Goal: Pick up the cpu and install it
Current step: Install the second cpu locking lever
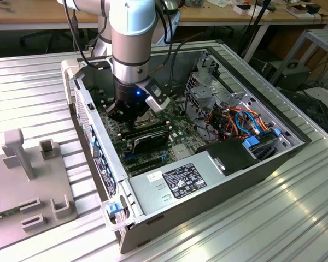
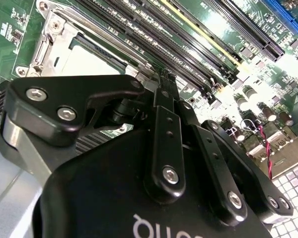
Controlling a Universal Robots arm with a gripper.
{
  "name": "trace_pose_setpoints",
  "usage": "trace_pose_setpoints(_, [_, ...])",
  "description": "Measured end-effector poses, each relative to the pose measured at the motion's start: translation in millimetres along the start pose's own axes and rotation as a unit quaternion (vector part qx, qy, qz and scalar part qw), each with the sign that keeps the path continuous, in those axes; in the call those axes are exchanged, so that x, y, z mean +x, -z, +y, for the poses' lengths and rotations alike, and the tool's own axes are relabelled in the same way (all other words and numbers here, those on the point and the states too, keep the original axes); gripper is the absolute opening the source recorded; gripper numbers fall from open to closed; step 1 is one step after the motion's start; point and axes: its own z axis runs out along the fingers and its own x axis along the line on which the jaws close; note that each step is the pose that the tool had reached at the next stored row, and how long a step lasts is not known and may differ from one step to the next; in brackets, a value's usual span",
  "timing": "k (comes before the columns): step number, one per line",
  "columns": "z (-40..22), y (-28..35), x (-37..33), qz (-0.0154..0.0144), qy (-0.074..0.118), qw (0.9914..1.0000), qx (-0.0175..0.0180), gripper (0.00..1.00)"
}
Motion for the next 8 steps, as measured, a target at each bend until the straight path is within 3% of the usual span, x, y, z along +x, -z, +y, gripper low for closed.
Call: trace_pose_setpoints(8, [0.4,0.3,4.3,-0.0055,0.000,0.99998,-0.0008,0.11])
